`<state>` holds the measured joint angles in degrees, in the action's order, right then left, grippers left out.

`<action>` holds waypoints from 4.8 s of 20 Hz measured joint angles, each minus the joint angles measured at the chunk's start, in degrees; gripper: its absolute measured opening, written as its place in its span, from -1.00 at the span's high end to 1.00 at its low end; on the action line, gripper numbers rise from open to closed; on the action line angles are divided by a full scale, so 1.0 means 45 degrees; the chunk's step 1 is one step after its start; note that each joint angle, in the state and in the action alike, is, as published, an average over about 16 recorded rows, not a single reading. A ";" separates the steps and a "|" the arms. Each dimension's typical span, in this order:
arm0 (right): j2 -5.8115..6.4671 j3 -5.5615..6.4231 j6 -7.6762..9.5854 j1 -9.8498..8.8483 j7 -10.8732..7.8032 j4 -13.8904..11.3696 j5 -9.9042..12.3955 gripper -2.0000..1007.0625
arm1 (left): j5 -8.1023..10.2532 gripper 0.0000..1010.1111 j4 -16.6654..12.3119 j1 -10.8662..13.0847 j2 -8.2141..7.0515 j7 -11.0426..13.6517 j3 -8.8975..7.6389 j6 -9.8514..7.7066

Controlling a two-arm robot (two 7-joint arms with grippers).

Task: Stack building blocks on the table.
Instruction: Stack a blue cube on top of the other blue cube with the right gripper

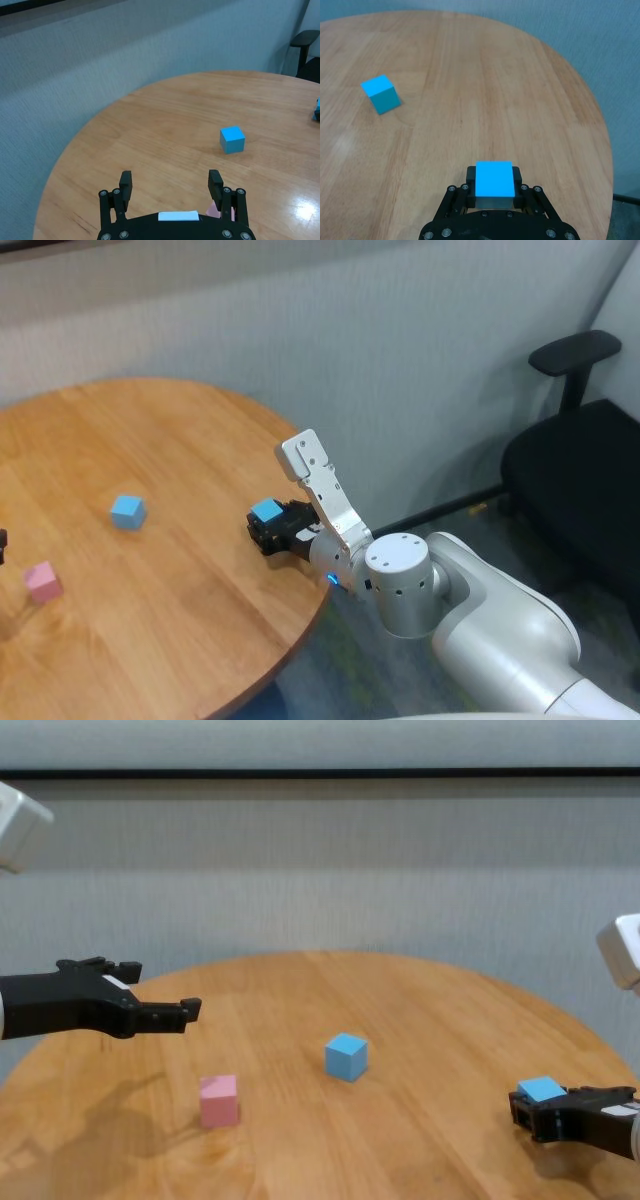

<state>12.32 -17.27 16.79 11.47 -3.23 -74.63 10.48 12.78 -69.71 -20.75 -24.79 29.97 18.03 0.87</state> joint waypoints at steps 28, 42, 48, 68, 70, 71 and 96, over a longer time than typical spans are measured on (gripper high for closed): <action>0.0477 -0.0196 -0.2153 0.0847 -0.3543 -0.0944 0.0182 0.26 | 0.0000 -0.98 0.0000 0.0000 0.0000 0.0000 0.0000 0.0000; -0.0054 -0.1530 -0.2493 0.2270 -0.4786 0.1209 0.0640 0.26 | 0.0000 -0.98 0.0000 0.0000 0.0000 0.0000 0.0000 0.0000; -0.0060 -0.1847 -0.2860 0.2843 -0.5093 0.2189 0.0642 0.26 | 0.0000 -0.98 0.0000 0.0000 0.0000 0.0000 0.0000 0.0000; -0.1093 -0.2157 -0.3916 0.4337 -0.5089 0.5180 0.0466 0.26 | 0.0000 -0.98 0.0000 0.0000 0.0000 -0.0001 0.0000 0.0000; -0.1204 -0.2151 -0.4004 0.4426 -0.5072 0.5413 0.0429 0.26 | 0.0000 -0.98 0.0000 0.0000 0.0000 -0.0001 0.0000 0.0000; -0.1253 -0.2147 -0.4046 0.4471 -0.5066 0.5527 0.0408 0.26 | 0.0000 -0.98 0.0000 0.0000 0.0000 -0.0001 0.0000 0.0000; -0.1964 -0.1790 -0.4920 0.5279 -0.4996 0.7588 -0.0179 0.26 | 0.0000 -0.98 0.0000 0.0000 0.0001 -0.0001 0.0000 0.0000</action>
<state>3.48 -25.33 -5.35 35.22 -25.71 -40.49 9.67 12.78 -69.71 -20.76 -24.79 29.97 18.02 0.87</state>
